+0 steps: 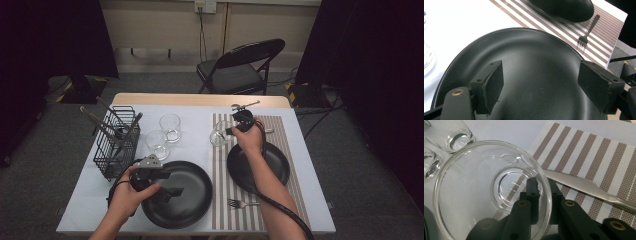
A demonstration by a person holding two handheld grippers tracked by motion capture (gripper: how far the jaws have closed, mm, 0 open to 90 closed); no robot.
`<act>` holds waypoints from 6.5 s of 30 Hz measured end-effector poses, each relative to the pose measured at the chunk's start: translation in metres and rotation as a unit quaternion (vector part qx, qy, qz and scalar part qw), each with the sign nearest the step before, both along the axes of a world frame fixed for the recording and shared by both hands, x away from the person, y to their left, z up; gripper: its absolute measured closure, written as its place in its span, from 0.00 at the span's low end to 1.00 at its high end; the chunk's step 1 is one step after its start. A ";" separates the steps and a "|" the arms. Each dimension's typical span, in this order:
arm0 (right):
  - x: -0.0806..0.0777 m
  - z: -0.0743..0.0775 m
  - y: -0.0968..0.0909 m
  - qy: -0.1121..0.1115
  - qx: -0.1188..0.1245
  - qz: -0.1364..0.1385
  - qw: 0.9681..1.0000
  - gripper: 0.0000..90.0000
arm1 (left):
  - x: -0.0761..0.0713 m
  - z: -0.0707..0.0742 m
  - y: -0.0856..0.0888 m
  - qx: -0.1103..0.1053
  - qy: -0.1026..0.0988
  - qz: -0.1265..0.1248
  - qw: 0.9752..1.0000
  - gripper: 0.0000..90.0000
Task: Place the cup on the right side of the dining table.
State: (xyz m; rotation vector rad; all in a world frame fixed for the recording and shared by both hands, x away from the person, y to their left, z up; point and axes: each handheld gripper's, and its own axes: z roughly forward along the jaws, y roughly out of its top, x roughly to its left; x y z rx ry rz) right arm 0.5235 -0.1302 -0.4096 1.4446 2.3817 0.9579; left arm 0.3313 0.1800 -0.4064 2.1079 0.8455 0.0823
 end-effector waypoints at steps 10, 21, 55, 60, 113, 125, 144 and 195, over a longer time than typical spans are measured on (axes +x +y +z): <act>-0.001 -0.001 -0.003 -0.002 -0.009 -0.001 1.000 0.93 | 0.000 0.000 0.000 -0.001 -0.002 -0.001 1.000 0.23; -0.002 -0.002 -0.006 -0.003 -0.018 -0.003 1.000 0.93 | 0.000 0.001 -0.001 -0.001 -0.003 -0.001 1.000 0.23; -0.001 -0.007 -0.012 -0.003 -0.038 -0.015 0.999 0.93 | 0.000 0.000 -0.001 0.001 -0.003 0.000 1.000 0.23; -0.002 -0.007 -0.010 -0.007 -0.040 -0.014 0.999 0.93 | 0.000 0.000 -0.001 0.000 -0.002 0.000 1.000 0.23; 0.001 -0.006 -0.004 -0.026 -0.028 -0.021 0.999 0.87 | -0.001 0.001 0.001 -0.001 -0.002 -0.002 1.000 0.23; 0.002 -0.005 -0.002 -0.029 -0.022 -0.020 0.999 0.83 | -0.001 0.001 0.000 -0.001 -0.001 -0.003 1.000 0.23; 0.003 -0.007 -0.002 -0.029 -0.019 -0.024 0.999 0.72 | 0.000 0.002 0.000 0.000 -0.001 -0.001 1.000 0.23; -0.006 0.019 -0.014 -0.035 0.009 -0.038 0.999 0.30 | 0.002 0.004 -0.002 -0.009 -0.003 0.000 1.000 0.23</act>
